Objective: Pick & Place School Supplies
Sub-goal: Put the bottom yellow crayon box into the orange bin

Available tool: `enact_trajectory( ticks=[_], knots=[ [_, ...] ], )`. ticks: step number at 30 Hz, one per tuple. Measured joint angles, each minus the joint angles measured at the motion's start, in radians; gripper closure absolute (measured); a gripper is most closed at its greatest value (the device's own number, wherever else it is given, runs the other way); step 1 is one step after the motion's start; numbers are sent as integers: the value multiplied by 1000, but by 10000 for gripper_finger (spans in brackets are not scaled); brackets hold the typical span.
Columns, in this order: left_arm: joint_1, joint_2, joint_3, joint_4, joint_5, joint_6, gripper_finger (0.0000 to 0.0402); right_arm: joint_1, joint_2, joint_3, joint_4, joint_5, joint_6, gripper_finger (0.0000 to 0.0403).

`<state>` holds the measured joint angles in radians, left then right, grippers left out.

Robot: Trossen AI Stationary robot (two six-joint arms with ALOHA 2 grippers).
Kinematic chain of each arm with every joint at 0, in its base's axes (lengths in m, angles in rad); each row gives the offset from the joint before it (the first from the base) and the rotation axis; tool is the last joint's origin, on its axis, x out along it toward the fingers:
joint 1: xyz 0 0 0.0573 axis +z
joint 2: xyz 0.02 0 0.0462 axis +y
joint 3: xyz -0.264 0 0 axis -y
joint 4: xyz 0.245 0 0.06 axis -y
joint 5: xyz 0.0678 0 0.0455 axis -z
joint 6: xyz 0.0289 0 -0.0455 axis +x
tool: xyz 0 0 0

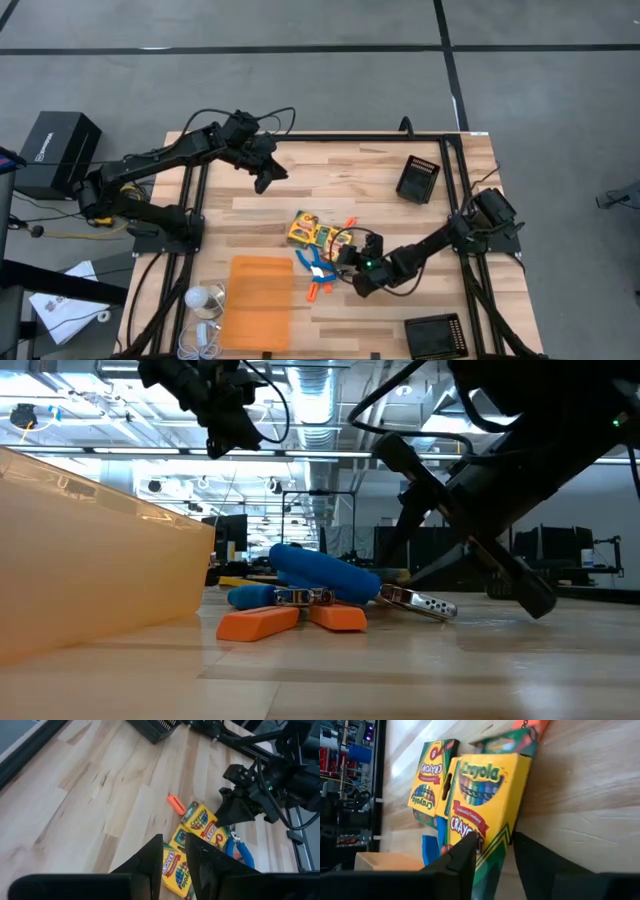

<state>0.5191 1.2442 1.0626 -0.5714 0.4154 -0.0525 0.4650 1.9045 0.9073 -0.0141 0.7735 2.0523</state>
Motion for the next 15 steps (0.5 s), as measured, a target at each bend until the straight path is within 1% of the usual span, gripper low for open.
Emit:
enact_trajectory(
  ticks=[2,5,6,15],
  knots=[
    [5,0,0,0,0,1,324,-9,-1,0,3,-15,-20,311],
    [5,0,0,-4,-1,2,324,-17,-2,0,11,-11,-40,375],
    [5,0,0,-4,-1,3,324,-21,-3,0,18,-11,-49,384],
    [4,0,0,-6,1,0,324,-30,-11,-1,78,-17,-127,388]
  ],
)
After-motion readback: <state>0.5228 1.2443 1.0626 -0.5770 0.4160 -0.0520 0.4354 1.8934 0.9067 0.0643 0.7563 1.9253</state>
